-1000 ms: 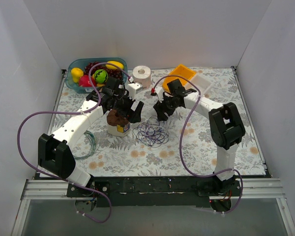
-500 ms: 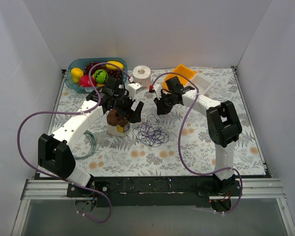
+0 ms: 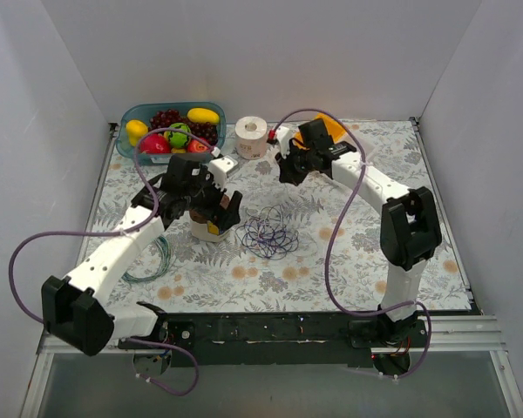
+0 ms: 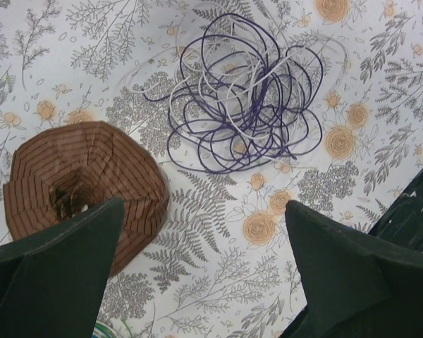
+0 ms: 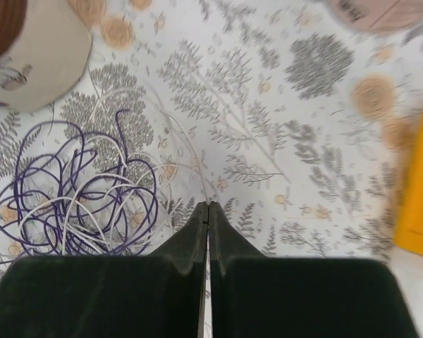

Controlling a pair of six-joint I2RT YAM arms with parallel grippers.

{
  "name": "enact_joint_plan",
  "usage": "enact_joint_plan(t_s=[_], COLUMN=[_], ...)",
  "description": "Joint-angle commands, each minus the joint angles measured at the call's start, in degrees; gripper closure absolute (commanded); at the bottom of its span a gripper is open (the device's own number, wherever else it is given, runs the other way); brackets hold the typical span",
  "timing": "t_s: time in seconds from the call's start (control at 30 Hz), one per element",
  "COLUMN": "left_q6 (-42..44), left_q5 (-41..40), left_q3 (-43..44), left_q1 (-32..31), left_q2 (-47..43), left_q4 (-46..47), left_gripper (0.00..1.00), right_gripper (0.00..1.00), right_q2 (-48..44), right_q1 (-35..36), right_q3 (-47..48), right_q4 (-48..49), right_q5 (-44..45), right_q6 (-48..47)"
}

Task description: Untangle the cables

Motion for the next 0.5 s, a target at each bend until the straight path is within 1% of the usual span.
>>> enact_joint_plan(t_s=[0.0, 0.03, 0.07, 0.1, 0.2, 0.33, 0.47], left_q6=[-1.5, -1.8, -1.9, -2.4, -5.9, -10.0, -11.4], left_q5=[-1.4, -0.9, -0.7, -0.8, -2.2, -2.4, -3.0], left_q3=[-8.5, -10.4, -14.6, -16.5, -23.4, -28.9, -32.9], left_q1=[0.4, 0.4, 0.4, 0.4, 0.5, 0.5, 0.5], left_q2=[-10.6, -12.4, -16.1, -17.6, -22.1, -24.4, -24.8], left_q4=[12.7, 14.6, 16.6, 20.4, 27.0, 33.8, 39.7], left_gripper=[0.02, 0.02, 0.02, 0.02, 0.02, 0.02, 0.02], right_gripper=[0.99, 0.99, 0.99, 0.99, 0.99, 0.99, 0.99], right_q2=[-9.9, -11.1, -12.2, -14.5, -19.4, -25.6, -29.6], right_q1=[0.1, 0.1, 0.1, 0.1, 0.1, 0.1, 0.1], right_q3=[5.8, 6.3, 6.6, 7.4, 8.0, 8.0, 9.9], right_q4=[1.5, 1.6, 1.7, 1.9, 3.5, 7.7, 11.3], right_q5=[5.5, 6.4, 8.2, 9.0, 11.3, 12.4, 10.1], right_q6=[3.2, 3.6, 4.0, 4.6, 5.5, 7.0, 8.2])
